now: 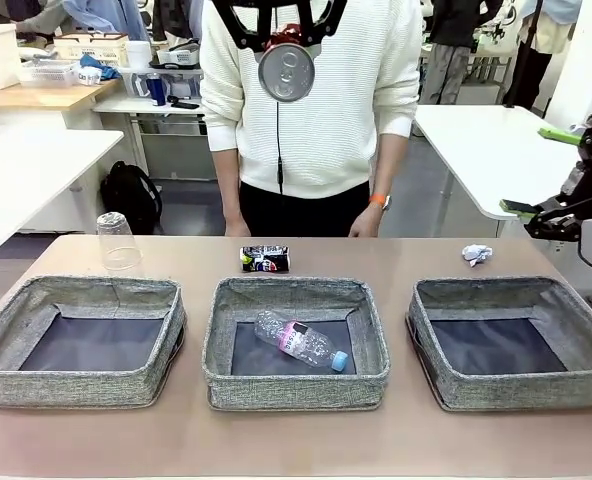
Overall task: Sort the waste into the appropriate baskets.
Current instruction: Place the picked waste into the Fabric basket indicated by the person.
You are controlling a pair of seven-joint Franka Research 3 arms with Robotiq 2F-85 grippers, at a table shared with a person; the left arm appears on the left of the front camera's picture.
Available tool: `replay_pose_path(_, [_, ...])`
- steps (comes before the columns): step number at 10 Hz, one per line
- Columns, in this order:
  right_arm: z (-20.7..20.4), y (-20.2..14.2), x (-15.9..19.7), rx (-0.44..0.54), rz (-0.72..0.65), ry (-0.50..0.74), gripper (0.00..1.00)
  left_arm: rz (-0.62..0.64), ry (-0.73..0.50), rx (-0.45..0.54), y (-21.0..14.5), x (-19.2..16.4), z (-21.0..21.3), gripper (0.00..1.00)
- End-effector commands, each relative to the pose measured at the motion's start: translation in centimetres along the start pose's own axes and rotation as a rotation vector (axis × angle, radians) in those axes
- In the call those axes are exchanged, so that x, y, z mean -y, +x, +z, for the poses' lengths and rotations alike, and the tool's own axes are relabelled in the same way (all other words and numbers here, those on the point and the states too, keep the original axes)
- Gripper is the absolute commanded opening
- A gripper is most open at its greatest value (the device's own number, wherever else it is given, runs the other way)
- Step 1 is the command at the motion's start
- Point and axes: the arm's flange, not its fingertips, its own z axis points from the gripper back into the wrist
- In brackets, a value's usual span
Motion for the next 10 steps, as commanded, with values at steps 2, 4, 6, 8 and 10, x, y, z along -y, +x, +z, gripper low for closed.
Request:
replay_pose_path(2, [0.16, -0.22, 0.11, -0.016, 0.022, -0.005, 1.00, 0.011, 0.003, 0.016, -0.16, -0.42, -0.02, 0.30])
replay_pose_path(4, [0.16, -0.22, 0.11, -0.016, 0.022, -0.005, 1.00, 0.011, 0.003, 0.016, -0.16, -0.42, -0.02, 0.30])
replay_pose_path(6, [0.16, -0.22, 0.11, -0.016, 0.022, -0.005, 1.00, 0.011, 0.003, 0.016, -0.16, -0.42, -0.02, 0.30])
replay_pose_path(8, [0.16, -0.22, 0.11, -0.016, 0.022, -0.005, 1.00, 0.011, 0.003, 0.016, -0.16, -0.42, -0.02, 0.30])
replay_pose_path(10, [0.16, -0.22, 0.11, -0.016, 0.022, -0.005, 1.00, 0.011, 0.003, 0.016, -0.16, -0.42, -0.02, 0.30])
